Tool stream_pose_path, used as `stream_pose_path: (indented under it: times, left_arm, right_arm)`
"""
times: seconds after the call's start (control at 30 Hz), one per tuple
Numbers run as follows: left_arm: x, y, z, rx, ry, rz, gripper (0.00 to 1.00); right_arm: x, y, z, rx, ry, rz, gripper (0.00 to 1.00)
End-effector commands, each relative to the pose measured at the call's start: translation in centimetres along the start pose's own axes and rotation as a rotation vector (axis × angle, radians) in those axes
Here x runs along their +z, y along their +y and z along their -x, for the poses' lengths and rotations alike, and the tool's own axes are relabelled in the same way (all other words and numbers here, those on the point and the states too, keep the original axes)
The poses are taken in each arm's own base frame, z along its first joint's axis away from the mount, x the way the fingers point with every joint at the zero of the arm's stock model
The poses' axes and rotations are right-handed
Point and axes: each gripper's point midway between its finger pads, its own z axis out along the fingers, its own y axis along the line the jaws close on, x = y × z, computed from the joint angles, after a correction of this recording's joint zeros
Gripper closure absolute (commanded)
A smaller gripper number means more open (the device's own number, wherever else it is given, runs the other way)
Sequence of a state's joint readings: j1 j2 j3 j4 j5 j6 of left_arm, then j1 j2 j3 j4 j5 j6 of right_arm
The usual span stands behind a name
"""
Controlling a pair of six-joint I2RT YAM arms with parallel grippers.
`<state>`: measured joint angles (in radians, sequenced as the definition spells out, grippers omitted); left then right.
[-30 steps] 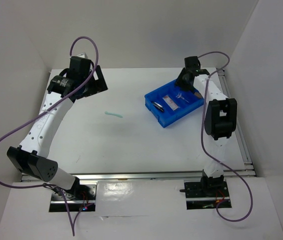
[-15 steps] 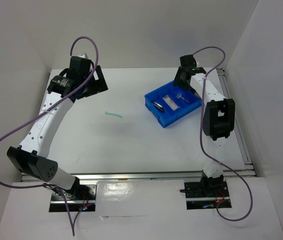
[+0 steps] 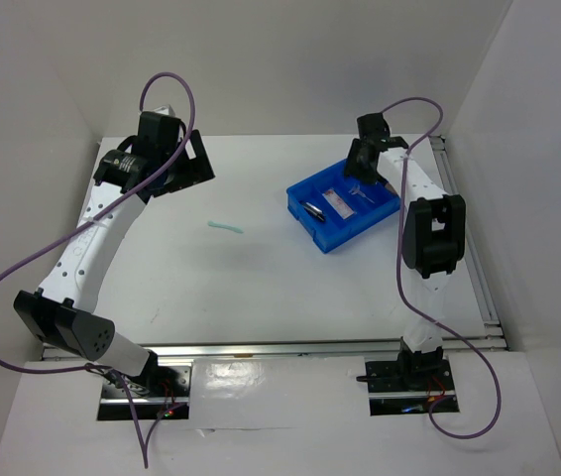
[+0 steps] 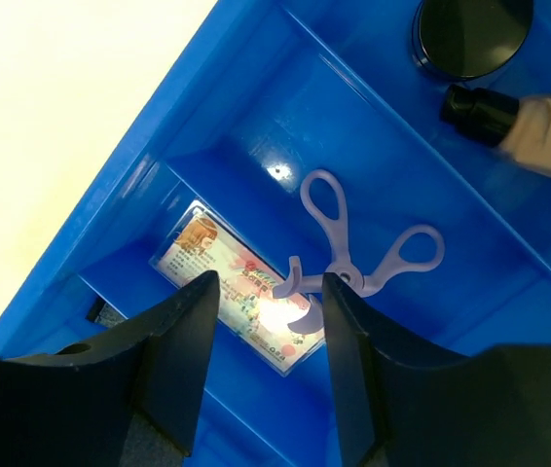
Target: Organize the makeup
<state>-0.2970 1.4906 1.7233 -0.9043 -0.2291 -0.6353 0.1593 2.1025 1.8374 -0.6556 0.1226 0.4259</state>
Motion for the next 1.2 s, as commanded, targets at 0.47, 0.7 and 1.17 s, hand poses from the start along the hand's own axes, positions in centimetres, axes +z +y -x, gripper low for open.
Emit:
stream_pose_path:
  times: [0.47, 0.7, 1.17]
  left_arm:
    - [0.1, -0.6, 0.9, -0.022, -0.025, -0.023, 0.00]
    - [0.1, -0.6, 0.9, -0.022, -0.025, -0.023, 0.00]
    - [0.1, -0.6, 0.9, -0.022, -0.025, -0.023, 0.00]
  right_arm:
    - [0.8, -1.2, -0.4, -0.018, 0.024, -0.014, 0.61]
    - [1.3, -1.5, -1.0, -0.020, 0.041, -0.021, 0.65]
    - [-1.2, -0.5, 1.5, 0.001, -0.026, 0.010, 0.93]
